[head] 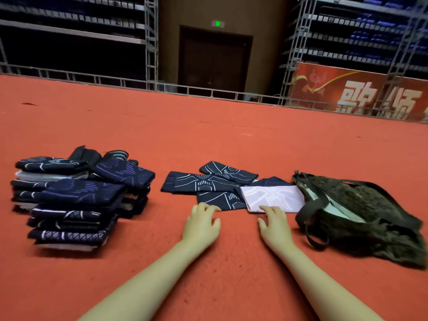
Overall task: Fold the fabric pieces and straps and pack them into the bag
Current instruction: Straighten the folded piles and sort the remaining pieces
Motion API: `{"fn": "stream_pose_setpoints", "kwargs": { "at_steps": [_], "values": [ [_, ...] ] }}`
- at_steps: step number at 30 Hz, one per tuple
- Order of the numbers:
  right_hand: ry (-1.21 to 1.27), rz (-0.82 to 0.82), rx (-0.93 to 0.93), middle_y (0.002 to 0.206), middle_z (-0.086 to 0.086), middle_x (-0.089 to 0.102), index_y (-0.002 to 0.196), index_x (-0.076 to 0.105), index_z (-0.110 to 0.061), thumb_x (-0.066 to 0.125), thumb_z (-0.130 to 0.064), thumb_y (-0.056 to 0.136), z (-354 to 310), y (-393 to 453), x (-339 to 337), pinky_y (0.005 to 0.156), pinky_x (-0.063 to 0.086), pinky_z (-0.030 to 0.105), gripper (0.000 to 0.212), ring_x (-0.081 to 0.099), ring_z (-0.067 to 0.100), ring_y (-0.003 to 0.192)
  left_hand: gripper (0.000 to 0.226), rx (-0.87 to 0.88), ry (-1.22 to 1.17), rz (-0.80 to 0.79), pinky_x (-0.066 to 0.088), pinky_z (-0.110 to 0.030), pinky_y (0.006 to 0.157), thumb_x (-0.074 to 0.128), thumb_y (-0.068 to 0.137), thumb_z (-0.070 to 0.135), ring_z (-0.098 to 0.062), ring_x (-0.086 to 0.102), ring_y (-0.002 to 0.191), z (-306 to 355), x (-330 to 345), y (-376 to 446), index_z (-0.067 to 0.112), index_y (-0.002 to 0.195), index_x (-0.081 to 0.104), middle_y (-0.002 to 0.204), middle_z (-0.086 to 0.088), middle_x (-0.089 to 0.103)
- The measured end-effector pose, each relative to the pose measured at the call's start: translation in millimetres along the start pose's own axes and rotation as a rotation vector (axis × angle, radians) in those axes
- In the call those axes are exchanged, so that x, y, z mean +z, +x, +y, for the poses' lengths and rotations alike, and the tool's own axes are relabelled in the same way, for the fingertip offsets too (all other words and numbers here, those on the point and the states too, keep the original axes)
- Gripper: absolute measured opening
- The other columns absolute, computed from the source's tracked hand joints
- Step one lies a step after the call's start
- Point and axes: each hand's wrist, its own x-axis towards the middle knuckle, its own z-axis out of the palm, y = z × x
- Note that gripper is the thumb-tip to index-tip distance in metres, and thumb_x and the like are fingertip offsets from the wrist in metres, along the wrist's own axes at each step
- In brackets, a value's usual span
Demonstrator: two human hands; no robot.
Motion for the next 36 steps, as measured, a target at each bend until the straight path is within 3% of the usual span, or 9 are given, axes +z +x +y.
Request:
{"fn": "stream_pose_setpoints", "kwargs": {
  "at_steps": [3,9,13,15,19,23,27,32,36],
  "values": [
    [-0.109,0.022,-0.046,0.128,0.004,0.053,0.129,0.055,-0.018,0.055,-0.014,0.088,10,19,0,0.099,0.037,0.036,0.042,0.043,0.026,0.120,0.033,-0.072,0.043,0.051,0.033,-0.031,0.100,0.049,0.092,0.029,-0.018,0.039,0.121,-3,13,20,0.028,0.125,0.053,0.124,0.004,0.049],
    [-0.218,0.199,-0.080,0.106,-0.001,0.069,0.102,0.071,-0.021,0.058,-0.018,0.087,14,51,5,0.084,0.034,0.038,0.020,0.053,0.027,0.107,0.030,-0.133,0.031,0.084,0.039,-0.035,0.096,0.046,0.093,0.016,-0.018,0.040,0.119,-11,20,42,0.030,0.115,0.061,0.116,0.005,0.054],
    [-0.075,0.247,-0.110,0.102,0.012,0.068,0.102,0.068,-0.009,0.057,-0.008,0.087,14,51,7,0.085,0.040,0.040,0.019,0.059,0.034,0.098,0.029,-0.087,0.027,0.083,0.039,-0.035,0.098,0.050,0.092,0.025,-0.020,0.042,0.117,-11,19,40,0.030,0.120,0.058,0.118,0.003,0.055],
    [0.063,0.268,-0.142,0.101,0.009,0.068,0.102,0.067,-0.009,0.056,-0.010,0.091,9,42,4,0.083,0.041,0.034,0.016,0.060,0.029,0.096,0.035,-0.010,-0.024,0.087,0.038,-0.037,0.100,0.054,0.091,0.030,-0.020,0.044,0.117,-9,20,37,0.029,0.126,0.053,0.121,0.002,0.054],
    [0.415,0.200,-0.223,0.092,-0.011,0.063,0.100,0.058,-0.024,0.057,-0.009,0.091,-22,20,-8,0.074,0.040,0.008,0.017,0.056,-0.003,0.083,0.049,0.168,-0.225,0.189,0.039,-0.039,0.102,0.054,0.085,0.040,-0.017,0.049,0.120,-3,17,33,0.024,0.131,0.052,0.126,0.003,0.055],
    [0.550,0.128,-0.324,0.090,-0.017,0.066,0.095,0.061,-0.027,0.061,-0.007,0.089,-47,5,-13,0.075,0.044,0.010,0.021,0.060,-0.003,0.085,0.045,0.253,-0.450,0.253,0.042,-0.028,0.098,0.050,0.086,0.038,-0.007,0.054,0.113,8,10,30,0.024,0.128,0.054,0.118,0.011,0.058],
    [0.537,0.083,-0.382,0.093,-0.018,0.068,0.096,0.067,-0.022,0.059,-0.005,0.090,-50,4,-10,0.079,0.043,0.011,0.019,0.060,-0.004,0.090,0.028,0.267,-0.559,0.229,0.046,-0.020,0.087,0.053,0.088,0.024,0.000,0.059,0.100,11,9,28,0.025,0.115,0.062,0.107,0.019,0.063],
    [0.428,0.050,-0.423,0.101,-0.023,0.066,0.104,0.067,-0.022,0.061,-0.014,0.089,-42,7,-12,0.083,0.040,0.009,0.019,0.059,-0.006,0.096,0.023,0.177,-0.698,0.273,0.039,-0.005,0.083,0.058,0.090,0.008,0.016,0.055,0.091,13,9,29,0.023,0.106,0.064,0.098,0.025,0.061],
    [0.182,-0.076,-0.358,0.088,-0.026,0.065,0.095,0.064,-0.036,0.066,-0.021,0.083,-22,16,-21,0.076,0.042,0.019,0.019,0.059,-0.003,0.085,0.026,0.032,-0.798,0.403,0.042,-0.009,0.084,0.054,0.090,0.003,0.007,0.057,0.092,0,-6,37,0.025,0.101,0.063,0.098,0.020,0.062]
  ]
}}
